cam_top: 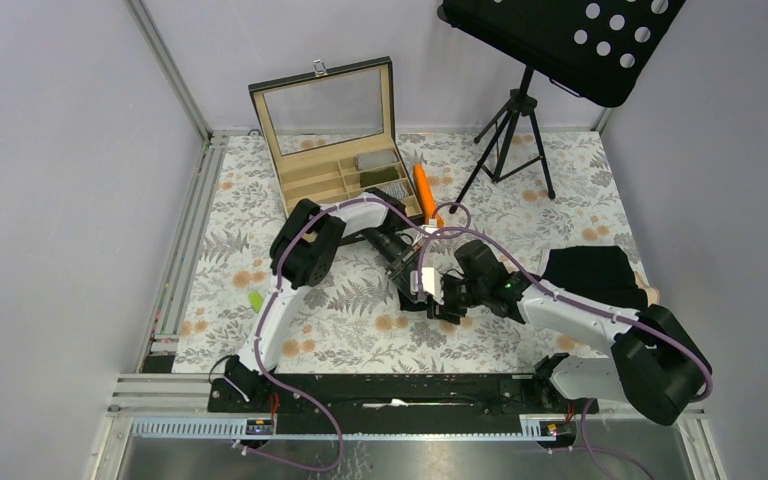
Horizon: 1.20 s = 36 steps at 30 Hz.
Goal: Roll the underwear
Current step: Roll the underwear to the center of the board.
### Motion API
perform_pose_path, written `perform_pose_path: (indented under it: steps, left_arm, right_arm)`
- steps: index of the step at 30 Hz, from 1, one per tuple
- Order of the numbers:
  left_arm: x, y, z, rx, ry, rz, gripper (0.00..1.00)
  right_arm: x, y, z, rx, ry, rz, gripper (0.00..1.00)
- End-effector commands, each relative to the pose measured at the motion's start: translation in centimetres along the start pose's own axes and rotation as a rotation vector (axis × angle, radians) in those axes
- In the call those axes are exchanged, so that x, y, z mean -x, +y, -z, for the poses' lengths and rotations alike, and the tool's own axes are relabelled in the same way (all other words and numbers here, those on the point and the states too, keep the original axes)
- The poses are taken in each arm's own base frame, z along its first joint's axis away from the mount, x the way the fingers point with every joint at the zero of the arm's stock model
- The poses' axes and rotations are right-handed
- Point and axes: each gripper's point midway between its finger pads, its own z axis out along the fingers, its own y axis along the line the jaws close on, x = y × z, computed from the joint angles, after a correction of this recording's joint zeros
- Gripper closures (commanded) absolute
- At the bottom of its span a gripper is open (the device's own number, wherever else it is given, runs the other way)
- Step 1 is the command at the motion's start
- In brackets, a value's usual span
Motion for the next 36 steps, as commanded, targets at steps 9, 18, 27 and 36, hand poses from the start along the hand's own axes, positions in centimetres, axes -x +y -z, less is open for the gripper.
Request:
perform_pose_path:
  steps: [9,18,27,36]
  left_arm:
    - [-0.5,2.0,-0.4,0.066,0.013,-0.022,0.96]
    - [-0.5,2.2,-0.3,0.096,0.007,-0.045,0.98]
    - [-0.6,2.1,0.5,0.125,0.007,-0.042,0.86]
    - [5.0,1.4,15.4,0.696,-0.285,-0.076,0.62]
  right_arm:
    - [1.2,-1.0,-2.3,0.032,-0.044,0.073,0.62]
    - [0.3,-3.4,-3.3,-0.026,0.036,0.13,0.45]
    - [-1.1,-1.1,-4.0,0.165,0.128,0.095,0.89]
    - [-2.0,3.4,-2.4,0.532,0.287,-0.138,1.0]
